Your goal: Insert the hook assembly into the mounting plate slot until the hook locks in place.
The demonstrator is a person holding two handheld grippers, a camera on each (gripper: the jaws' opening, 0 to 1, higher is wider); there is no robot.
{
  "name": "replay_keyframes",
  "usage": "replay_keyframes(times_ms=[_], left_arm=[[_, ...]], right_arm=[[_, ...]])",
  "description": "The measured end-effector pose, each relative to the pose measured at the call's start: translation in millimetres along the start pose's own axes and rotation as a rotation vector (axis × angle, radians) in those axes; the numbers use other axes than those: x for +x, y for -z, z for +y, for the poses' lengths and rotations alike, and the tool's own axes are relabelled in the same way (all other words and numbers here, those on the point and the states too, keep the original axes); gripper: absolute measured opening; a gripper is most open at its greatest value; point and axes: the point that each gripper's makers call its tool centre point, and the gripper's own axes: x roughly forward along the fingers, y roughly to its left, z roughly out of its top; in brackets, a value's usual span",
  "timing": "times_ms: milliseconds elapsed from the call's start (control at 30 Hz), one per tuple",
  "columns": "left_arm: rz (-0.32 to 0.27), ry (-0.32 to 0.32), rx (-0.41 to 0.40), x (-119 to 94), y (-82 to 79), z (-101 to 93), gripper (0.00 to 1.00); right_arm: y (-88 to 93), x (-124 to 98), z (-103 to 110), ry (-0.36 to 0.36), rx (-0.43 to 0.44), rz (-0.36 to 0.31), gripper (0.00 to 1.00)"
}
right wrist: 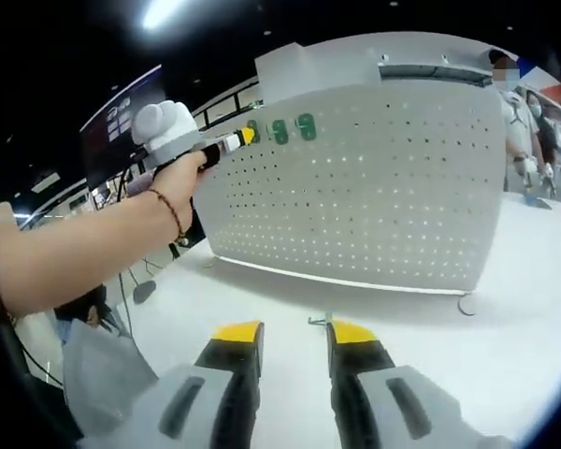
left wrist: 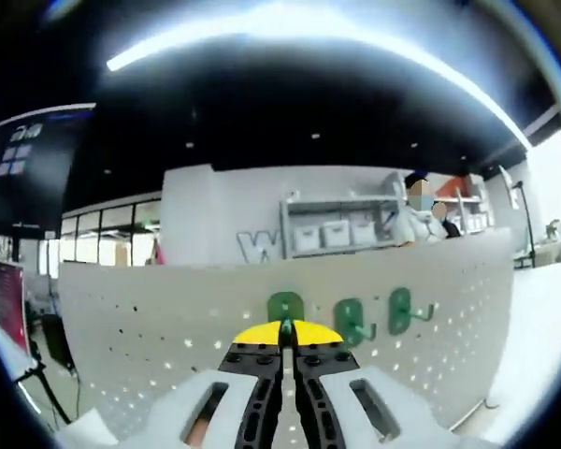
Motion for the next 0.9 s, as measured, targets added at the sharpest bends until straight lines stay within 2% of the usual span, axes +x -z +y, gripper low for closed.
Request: replay_keyframes(times_ms=[67, 233, 300, 567, 633, 900], left_arm=[[0.004, -0.008, -0.033, -1.9, -0.7, 0.3, 0.01], [0.022, -0.01, -0.023, -2.1, 0.0, -2.5, 0.01], [0.03, -0.011, -0.045, -2.5, 1.8, -2.4, 0.01], [0.048, -0.017, -0.047, -0.4, 5.4, -4.6, 0.01], [0.052, -0.019, -0.038, -2.8, 2.3, -9.0, 0.01], [0.064, -0.017, -0.042, -1.4, 4.9, -3.5, 0.02]], right_arm=[[0.2, 0.2, 0.9, 0.001, 0.002, -0.001, 0.24], [3.7, 0.6, 3.6, -0.003, 0.01, 0.004, 0.24], [4.5, 0.2, 3.8, -0.004, 0.013, 0.007, 0.24], [2.4, -1.1, -2.7, 0.013, 0.032, -0.001, 0.24], [1.6, -1.1, -2.8, 0.014, 0.033, -0.004, 0.24], [3.0, 0.7, 0.8, 0.005, 0.039, 0.004, 0.24]])
